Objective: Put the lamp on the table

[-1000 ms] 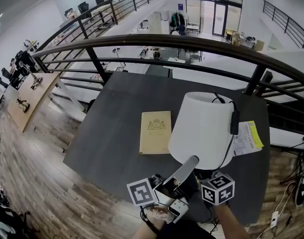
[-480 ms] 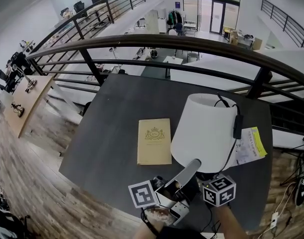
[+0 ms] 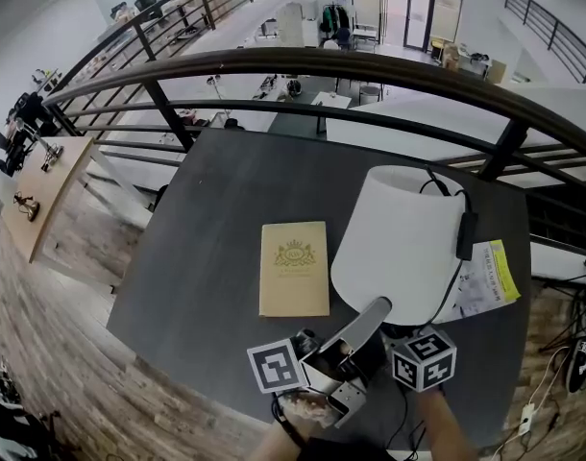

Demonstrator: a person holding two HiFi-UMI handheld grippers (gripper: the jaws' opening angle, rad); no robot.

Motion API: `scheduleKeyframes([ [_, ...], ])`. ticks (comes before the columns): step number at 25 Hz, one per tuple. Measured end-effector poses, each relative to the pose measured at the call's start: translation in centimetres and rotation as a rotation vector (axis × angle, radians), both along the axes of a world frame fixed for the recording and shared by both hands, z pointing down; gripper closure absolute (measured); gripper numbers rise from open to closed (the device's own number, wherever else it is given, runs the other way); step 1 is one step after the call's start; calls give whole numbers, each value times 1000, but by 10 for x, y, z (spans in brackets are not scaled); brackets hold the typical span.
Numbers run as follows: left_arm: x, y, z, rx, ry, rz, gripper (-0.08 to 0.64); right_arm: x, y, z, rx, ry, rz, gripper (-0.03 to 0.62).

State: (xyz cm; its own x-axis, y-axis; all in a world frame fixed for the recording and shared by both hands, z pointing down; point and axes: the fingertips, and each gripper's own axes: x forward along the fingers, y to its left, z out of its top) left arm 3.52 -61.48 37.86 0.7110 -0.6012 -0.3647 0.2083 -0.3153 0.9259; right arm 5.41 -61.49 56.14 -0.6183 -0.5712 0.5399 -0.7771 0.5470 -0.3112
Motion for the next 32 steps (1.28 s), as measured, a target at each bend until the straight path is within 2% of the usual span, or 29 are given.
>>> scheduleKeyframes([
  [32, -1, 1, 9, 21, 11, -4, 529, 4, -6, 10, 48, 54, -4, 393],
])
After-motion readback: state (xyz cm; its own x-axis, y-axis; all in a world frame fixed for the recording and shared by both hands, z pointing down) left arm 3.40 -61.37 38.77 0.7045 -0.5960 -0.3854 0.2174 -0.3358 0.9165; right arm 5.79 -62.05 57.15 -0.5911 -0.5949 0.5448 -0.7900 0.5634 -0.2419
